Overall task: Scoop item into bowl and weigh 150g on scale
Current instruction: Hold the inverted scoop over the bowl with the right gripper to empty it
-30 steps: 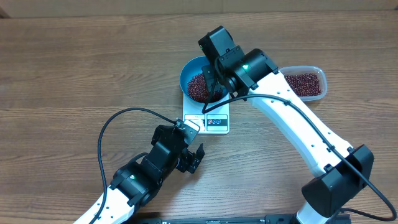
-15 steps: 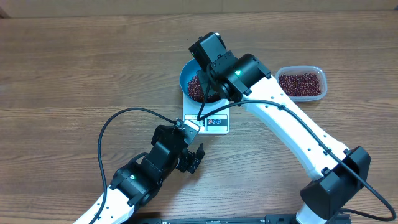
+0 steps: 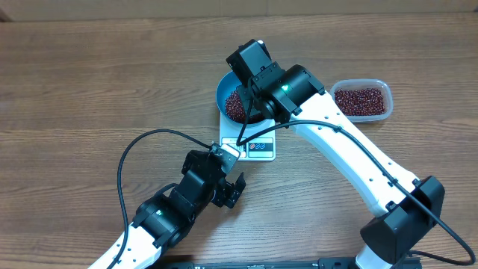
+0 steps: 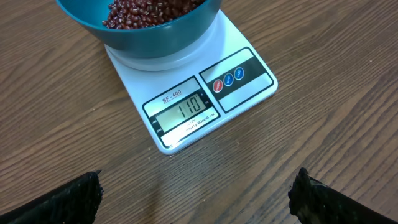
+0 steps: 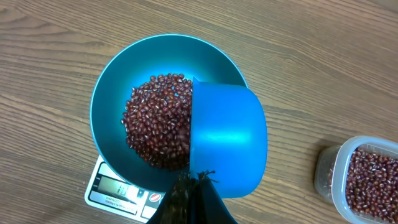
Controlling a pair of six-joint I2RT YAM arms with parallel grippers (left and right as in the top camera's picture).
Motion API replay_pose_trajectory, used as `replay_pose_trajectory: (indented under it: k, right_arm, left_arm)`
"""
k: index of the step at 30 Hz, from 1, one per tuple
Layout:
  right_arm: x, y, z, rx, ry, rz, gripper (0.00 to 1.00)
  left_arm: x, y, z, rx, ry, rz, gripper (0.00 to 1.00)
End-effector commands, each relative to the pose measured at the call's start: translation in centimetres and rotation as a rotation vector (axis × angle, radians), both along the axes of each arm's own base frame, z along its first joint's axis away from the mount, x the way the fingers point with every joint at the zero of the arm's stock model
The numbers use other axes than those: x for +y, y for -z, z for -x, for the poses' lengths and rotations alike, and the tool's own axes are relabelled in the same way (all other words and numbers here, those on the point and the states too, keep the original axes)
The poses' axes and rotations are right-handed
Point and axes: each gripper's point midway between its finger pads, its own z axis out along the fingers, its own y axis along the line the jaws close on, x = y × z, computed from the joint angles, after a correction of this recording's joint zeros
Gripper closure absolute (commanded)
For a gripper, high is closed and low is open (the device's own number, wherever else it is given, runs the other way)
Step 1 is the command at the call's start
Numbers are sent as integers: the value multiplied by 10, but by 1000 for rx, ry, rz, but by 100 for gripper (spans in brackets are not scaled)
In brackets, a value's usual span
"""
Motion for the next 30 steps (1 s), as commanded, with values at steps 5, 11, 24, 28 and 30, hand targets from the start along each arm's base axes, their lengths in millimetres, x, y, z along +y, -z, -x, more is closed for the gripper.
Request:
replay_pose_trajectory:
  k: [5,11,24,28,30]
  right_arm:
    - [-2,-37,-1,-88,7,-39,96]
    - [-3,-38,-2,-98,5,-21,96]
    - [-2,-40,-1,-121,-30,31,96]
    - [-1,-40,-1,-121,-31,31,96]
    - [-1,-40,-1,-121,-31,30,96]
  left_arm:
    - [0,2,0,3,-7,-2,0]
    - [0,2,0,3,-7,-2,0]
    - [0,2,0,3,-7,-2,1]
    - [0,2,0,3,-7,-2,1]
    - [0,2,0,3,-7,-2,0]
